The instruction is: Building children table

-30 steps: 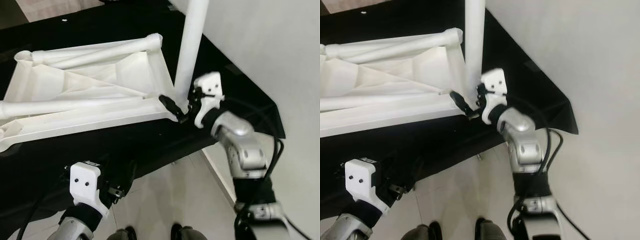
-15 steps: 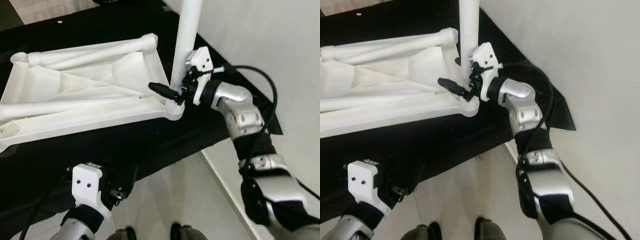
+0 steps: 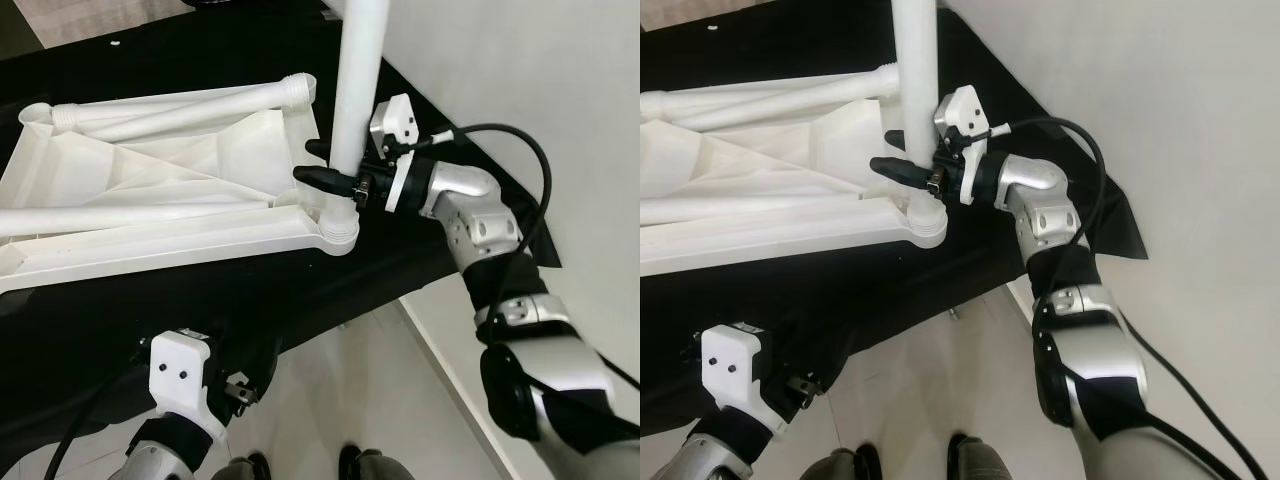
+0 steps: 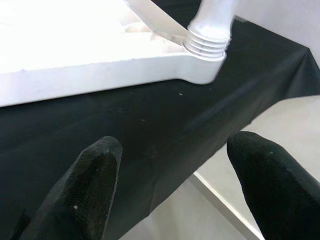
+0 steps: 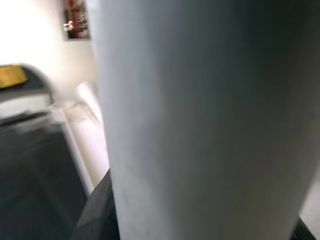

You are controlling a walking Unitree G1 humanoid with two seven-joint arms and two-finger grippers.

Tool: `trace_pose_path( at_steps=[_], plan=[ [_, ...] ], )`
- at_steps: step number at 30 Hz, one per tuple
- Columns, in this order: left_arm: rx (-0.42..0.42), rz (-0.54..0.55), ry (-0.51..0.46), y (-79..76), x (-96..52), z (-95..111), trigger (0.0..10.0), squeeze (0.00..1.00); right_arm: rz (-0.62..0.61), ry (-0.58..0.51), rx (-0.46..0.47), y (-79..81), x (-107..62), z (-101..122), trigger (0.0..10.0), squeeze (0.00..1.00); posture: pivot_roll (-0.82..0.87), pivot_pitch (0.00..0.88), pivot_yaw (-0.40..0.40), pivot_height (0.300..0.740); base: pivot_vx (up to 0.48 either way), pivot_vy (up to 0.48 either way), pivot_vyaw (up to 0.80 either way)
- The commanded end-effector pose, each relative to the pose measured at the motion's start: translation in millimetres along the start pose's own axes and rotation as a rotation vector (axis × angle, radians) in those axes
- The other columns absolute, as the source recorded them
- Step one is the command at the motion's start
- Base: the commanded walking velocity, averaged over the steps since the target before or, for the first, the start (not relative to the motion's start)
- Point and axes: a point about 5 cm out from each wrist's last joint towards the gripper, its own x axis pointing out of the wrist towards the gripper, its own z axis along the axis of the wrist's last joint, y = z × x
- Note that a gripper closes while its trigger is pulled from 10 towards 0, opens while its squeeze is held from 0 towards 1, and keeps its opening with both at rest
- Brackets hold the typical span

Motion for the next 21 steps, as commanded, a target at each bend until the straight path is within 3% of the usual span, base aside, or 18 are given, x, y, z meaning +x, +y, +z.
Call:
trace_pose_path(
  at_steps=[1,2,4,5,6,7,8,9,11,19,20,21],
  plan=[
    [-0.008,0.003,0.006,0.8,-3.8,0,10.0,0.00,-0.232,0.010,0.062,11.0,-3.8,-16,0.0,0.00,0.05,0.275,-0.041,0.740,0.000,0.000,0.00],
    [-0.008,0.003,0.006,0.8,-3.8,0,10.0,0.00,-0.232,0.010,0.062,11.0,-3.8,-16,0.0,0.00,0.05,0.275,-0.041,0.740,0.000,0.000,0.00],
    [-0.006,0.006,0.008,2.3,-4.1,0,10.0,0.00,-0.694,0.039,0.054,13.0,-17.2,-26,0.0,0.00,0.04,0.276,-0.040,0.740,0.000,0.000,0.00],
    [-0.006,0.007,0.008,2.7,-4.0,-1,10.0,0.00,-0.864,0.067,0.058,15.1,-26.7,-31,0.0,0.00,0.04,0.276,-0.040,0.740,0.000,0.000,0.00],
    [-0.006,0.007,0.008,2.7,-4.0,-1,10.0,0.00,-0.864,0.067,0.058,15.1,-26.7,-31,0.0,0.00,0.04,0.276,-0.040,0.740,0.000,0.000,0.00],
    [-0.004,0.009,0.007,3.6,-3.1,0,10.0,0.00,-0.827,0.122,-0.003,39.5,-23.8,-39,0.0,0.00,0.05,0.275,-0.031,0.740,0.000,0.000,0.00],
    [-0.004,0.009,0.007,3.6,-3.1,0,10.0,0.00,-0.827,0.122,-0.003,39.5,-23.8,-39,0.0,0.00,0.05,0.275,-0.031,0.740,0.000,0.000,0.00],
    [0.001,0.012,0.007,4.5,-2.0,0,10.0,0.00,-0.780,0.159,0.021,60.1,-17.8,-48,0.0,0.00,0.05,0.271,-0.023,0.740,0.000,0.000,0.00],
    [0.011,0.017,0.007,6.4,-0.3,0,10.0,0.00,-0.715,0.173,0.011,75.7,-8.9,-54,0.0,0.00,0.05,0.264,-0.023,0.740,0.000,0.000,0.00],
    [0.017,0.023,0.004,9.7,3.5,-1,10.0,0.00,-0.719,0.169,0.027,72.8,1.0,-48,0.0,0.00,0.04,0.244,-0.025,0.740,0.000,0.000,0.00],
    [0.019,0.023,0.002,9.8,4.3,-1,10.0,0.00,-0.702,0.167,0.036,74.9,4.2,-46,10.0,0.00,0.04,0.244,-0.026,0.740,0.000,0.000,0.00],
    [0.019,0.024,0.001,9.8,4.8,-1,10.0,0.00,-0.689,0.165,0.041,76.2,6.3,-44,10.0,0.00,0.04,0.243,-0.027,0.740,0.000,0.000,0.00]
  ],
)
